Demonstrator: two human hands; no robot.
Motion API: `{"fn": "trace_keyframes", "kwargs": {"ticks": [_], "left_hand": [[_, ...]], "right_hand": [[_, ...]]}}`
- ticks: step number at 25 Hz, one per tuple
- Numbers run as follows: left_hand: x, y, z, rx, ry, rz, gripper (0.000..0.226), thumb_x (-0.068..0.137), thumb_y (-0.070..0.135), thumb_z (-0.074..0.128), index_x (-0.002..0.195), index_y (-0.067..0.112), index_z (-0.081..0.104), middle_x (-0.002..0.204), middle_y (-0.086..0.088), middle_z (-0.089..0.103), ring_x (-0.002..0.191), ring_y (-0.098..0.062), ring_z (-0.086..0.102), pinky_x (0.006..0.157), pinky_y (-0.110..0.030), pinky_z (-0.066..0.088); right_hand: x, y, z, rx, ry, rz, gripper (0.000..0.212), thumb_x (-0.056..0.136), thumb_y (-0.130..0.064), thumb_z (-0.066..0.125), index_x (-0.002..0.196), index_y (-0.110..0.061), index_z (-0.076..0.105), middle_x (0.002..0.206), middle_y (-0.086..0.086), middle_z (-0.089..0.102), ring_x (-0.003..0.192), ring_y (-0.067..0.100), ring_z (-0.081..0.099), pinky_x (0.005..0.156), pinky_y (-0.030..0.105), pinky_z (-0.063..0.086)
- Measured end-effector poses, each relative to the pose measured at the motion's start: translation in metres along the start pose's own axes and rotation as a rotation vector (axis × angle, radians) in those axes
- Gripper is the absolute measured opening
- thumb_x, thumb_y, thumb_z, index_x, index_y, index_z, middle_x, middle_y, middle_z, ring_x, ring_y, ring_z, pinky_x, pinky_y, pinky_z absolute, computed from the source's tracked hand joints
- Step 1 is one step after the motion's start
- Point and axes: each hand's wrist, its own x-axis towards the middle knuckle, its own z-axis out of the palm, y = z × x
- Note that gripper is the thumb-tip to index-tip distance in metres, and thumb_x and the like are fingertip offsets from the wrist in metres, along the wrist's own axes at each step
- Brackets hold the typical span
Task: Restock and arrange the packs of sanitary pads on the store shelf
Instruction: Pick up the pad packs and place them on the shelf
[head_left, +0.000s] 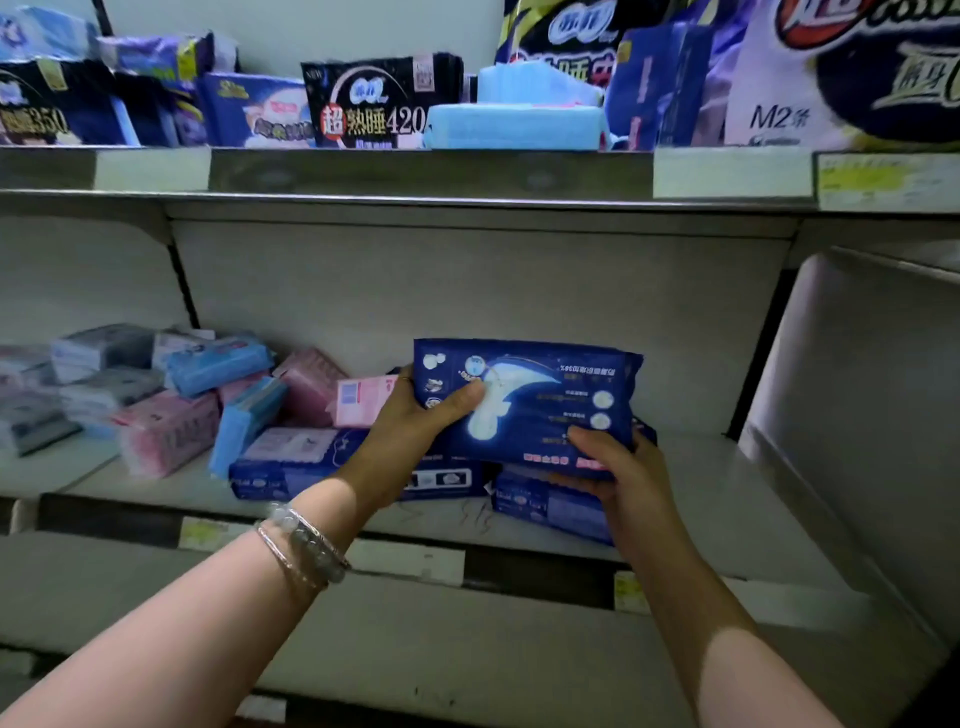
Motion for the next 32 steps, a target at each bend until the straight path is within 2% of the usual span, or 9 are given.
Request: {"fn": "trace_keyframes", "kwargs": {"ticks": [6,12,14,16,19,22,25,28,32], "left_hand": [[-0.030,-0.018,0.023,-0.018,0.173,-0.162,0.067,0.065,0.039,0.072,0.125,0.020,0.047,0.115,-0.001,0.064,0.099,-0.019,0.064,0.077,-0.034,0.054],[-0.063,-0.017,0.030,-0.278,0.066,-0.220,0.039,0.075,0.010,0.066,0.112,0.019,0.057,0.095,0.000,0.072,0.086,-0.018,0.068,0.075,-0.035,0.055],[-0.072,-0.011,0.027,-0.227,0.002,-0.088,0.052,0.071,-0.008,0.064,0.116,0.016,0.053,0.099,-0.004,0.070,0.094,-0.022,0.066,0.080,-0.037,0.055],[-0.080,-0.005,0.019,-0.173,0.004,0.093,0.063,0.068,-0.020,0.062,0.114,0.021,0.049,0.105,-0.005,0.065,0.098,-0.022,0.061,0.078,-0.033,0.056],[-0.100,0.002,-0.006,0.194,0.095,0.563,0.061,0.063,-0.003,0.073,0.107,0.029,0.046,0.123,-0.004,0.045,0.116,-0.014,0.046,0.094,-0.028,0.048],[-0.121,-0.002,-0.039,0.675,0.180,1.013,0.061,0.060,-0.005,0.070,0.106,0.029,0.049,0.132,-0.010,0.028,0.129,-0.011,0.027,0.109,-0.025,0.028],[-0.158,-0.001,-0.069,0.729,0.167,1.162,0.057,0.061,-0.010,0.068,0.106,0.021,0.051,0.136,-0.012,0.024,0.140,-0.011,0.016,0.113,-0.024,0.020],[-0.189,-0.008,-0.097,0.763,0.077,1.201,0.057,0.069,-0.004,0.066,0.113,0.027,0.049,0.148,-0.003,0.012,0.143,-0.019,0.012,0.113,-0.035,0.025],[-0.224,-0.026,-0.108,0.624,0.175,0.881,0.079,0.068,-0.007,0.060,0.125,0.036,0.028,0.144,-0.011,0.015,0.138,-0.017,0.019,0.113,-0.017,0.017]], "right_hand": [[-0.020,0.006,-0.021,0.014,0.070,0.147,0.063,0.063,-0.026,0.070,0.121,-0.007,0.053,0.095,0.010,0.071,0.073,0.023,0.069,0.066,0.041,0.060],[-0.039,-0.009,-0.027,0.133,0.070,-0.012,0.046,0.072,-0.010,0.064,0.117,-0.010,0.056,0.097,0.003,0.072,0.087,0.020,0.068,0.069,0.033,0.058],[-0.045,-0.019,-0.022,0.143,0.030,-0.077,0.039,0.074,0.005,0.058,0.109,-0.013,0.059,0.092,0.003,0.070,0.090,0.023,0.065,0.073,0.035,0.057],[-0.056,-0.028,-0.015,0.195,-0.064,-0.079,0.032,0.070,-0.008,0.068,0.101,-0.015,0.063,0.089,0.006,0.066,0.088,0.025,0.061,0.076,0.041,0.053],[-0.079,-0.042,0.001,0.274,-0.228,0.033,0.069,0.052,-0.053,0.081,0.108,-0.017,0.064,0.101,0.009,0.067,0.094,0.028,0.065,0.080,0.052,0.052],[-0.104,-0.044,0.030,0.295,-0.222,0.133,0.096,0.041,-0.064,0.082,0.118,-0.012,0.057,0.115,0.014,0.064,0.099,0.035,0.065,0.075,0.058,0.052],[-0.137,-0.031,0.071,0.248,-0.068,0.172,0.091,0.033,-0.053,0.089,0.107,-0.009,0.061,0.102,0.011,0.069,0.088,0.027,0.069,0.063,0.049,0.056],[-0.175,-0.017,0.096,0.210,0.117,0.111,0.051,0.060,-0.029,0.079,0.101,-0.015,0.052,0.098,0.011,0.066,0.086,0.025,0.064,0.054,0.044,0.056],[-0.218,-0.012,0.108,0.190,0.273,-0.006,0.022,0.081,-0.004,0.060,0.087,-0.020,0.046,0.088,0.006,0.063,0.075,0.020,0.062,0.055,0.040,0.056]]}}
